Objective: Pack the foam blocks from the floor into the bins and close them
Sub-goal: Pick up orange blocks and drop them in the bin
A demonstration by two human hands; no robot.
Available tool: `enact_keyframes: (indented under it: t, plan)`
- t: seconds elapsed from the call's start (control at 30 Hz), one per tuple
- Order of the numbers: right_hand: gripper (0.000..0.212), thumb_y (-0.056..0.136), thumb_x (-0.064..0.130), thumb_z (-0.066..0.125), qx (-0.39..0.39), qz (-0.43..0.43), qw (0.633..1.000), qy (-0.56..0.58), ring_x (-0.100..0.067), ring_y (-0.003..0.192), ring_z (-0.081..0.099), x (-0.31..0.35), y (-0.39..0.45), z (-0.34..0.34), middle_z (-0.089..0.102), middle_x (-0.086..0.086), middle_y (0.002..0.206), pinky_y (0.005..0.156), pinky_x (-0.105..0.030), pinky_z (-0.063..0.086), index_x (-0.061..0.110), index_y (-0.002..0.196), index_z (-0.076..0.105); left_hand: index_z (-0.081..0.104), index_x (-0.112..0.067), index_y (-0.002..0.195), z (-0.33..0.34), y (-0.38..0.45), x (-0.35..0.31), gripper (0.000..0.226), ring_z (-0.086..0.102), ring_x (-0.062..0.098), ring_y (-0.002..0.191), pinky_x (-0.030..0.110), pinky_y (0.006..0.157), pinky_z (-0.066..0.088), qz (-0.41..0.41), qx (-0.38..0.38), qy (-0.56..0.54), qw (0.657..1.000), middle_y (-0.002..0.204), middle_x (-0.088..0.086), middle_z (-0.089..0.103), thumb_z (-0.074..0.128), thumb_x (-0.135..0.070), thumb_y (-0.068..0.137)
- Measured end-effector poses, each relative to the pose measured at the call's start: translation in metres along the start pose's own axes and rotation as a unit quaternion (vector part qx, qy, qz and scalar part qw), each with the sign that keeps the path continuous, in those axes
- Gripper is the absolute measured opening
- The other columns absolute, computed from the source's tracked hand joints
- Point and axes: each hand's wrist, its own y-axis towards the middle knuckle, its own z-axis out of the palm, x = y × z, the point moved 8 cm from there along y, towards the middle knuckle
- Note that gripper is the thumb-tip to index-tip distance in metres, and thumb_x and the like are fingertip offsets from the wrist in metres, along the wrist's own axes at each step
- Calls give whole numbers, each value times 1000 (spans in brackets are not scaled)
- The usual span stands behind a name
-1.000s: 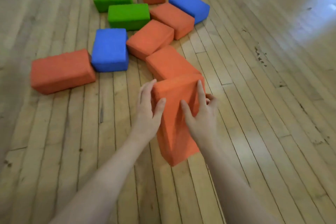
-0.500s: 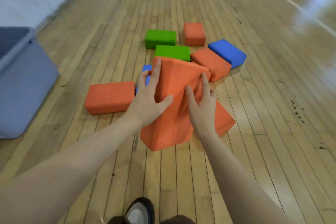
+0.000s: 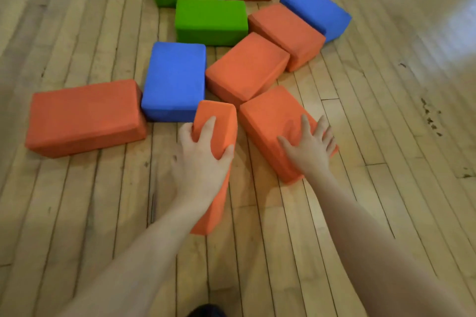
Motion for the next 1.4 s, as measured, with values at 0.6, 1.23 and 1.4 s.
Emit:
enact_keyframes:
  t: [0.6, 1.23, 1.4]
  plan:
    - [82, 77, 61, 61, -49, -8, 995, 86, -36, 125, 30, 7, -82, 13, 27, -13, 137, 107, -49, 22, 19, 141, 32, 12, -34, 148, 6, -26, 18, 79, 35, 37, 124, 46, 96, 38, -25, 95, 139, 985, 145, 11, 14, 51, -57, 83]
    - [62, 82, 32, 61, -99, -277, 937, 191, -32, 129, 36, 187, -204, -93, 27, -6, 152, 96, -50, 39, 44, 138, 39, 44, -33, 136, -192, -71, 46, 63, 49, 35, 113, 45, 89, 44, -44, -115, 120, 985, 142, 7, 32, 62, -48, 78]
    - [57, 70, 41, 59, -123, -379, 886, 237, -35, 110, 51, 277, -285, -131, 43, -9, 141, 85, -44, 48, 37, 127, 56, 48, -32, 134, -311, -116, 73, 61, 48, 34, 116, 46, 90, 45, -66, -204, 161, 963, 138, 8, 37, 64, -47, 76]
